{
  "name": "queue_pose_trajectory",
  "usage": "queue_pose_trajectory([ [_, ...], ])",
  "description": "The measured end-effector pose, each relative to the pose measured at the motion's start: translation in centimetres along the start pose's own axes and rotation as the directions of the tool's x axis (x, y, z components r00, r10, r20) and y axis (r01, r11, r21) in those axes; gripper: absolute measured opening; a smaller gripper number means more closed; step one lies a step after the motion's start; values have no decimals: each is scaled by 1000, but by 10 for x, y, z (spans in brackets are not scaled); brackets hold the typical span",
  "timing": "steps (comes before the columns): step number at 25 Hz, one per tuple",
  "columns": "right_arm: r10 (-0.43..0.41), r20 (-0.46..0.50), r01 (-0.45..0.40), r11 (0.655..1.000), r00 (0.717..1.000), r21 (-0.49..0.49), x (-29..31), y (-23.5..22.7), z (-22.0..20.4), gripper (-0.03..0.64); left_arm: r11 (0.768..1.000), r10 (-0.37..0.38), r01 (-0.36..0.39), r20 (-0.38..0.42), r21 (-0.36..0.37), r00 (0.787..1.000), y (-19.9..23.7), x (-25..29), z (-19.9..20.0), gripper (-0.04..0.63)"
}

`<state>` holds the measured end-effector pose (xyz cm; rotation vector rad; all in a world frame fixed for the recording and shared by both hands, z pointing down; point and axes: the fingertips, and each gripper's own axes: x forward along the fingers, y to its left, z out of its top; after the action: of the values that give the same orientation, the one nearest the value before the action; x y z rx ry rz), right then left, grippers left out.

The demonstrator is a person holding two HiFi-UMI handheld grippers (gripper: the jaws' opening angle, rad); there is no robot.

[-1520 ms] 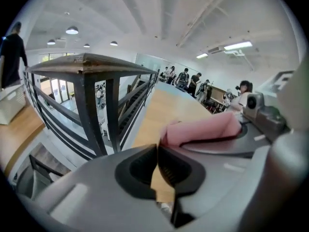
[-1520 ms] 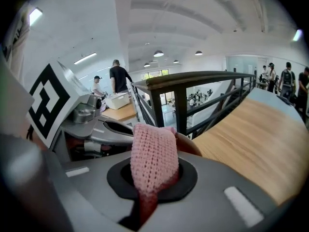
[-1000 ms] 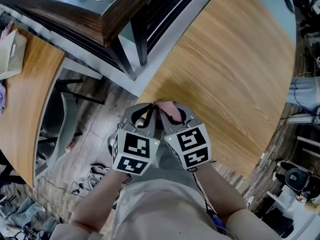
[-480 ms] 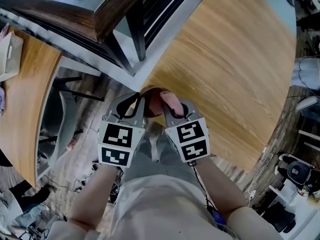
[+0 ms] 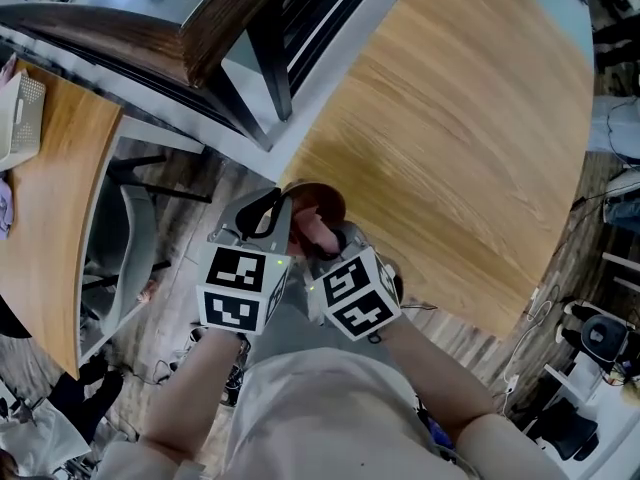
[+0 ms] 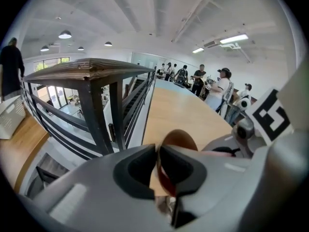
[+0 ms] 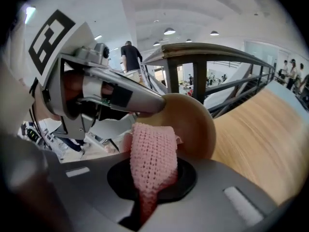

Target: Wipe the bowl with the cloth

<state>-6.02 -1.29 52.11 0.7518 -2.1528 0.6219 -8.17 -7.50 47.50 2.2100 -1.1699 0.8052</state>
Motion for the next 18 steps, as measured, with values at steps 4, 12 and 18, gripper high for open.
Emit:
queue_pose_trajectory([
  [4,27,1,-27,995,1000,-101,1,10,8,11,999,-34,34,-17,18,999,-16,2,-4,34],
  [12,-60,70,65,995,996,-74,-15,-21,25,12,998,-68,68,-30,0,997,-27,-4,-14,21],
  [18,-133,69,136,990,989,-47,-31,-33,23,12,996,-92,92,-41,-23,995,-37,-6,-22,18],
])
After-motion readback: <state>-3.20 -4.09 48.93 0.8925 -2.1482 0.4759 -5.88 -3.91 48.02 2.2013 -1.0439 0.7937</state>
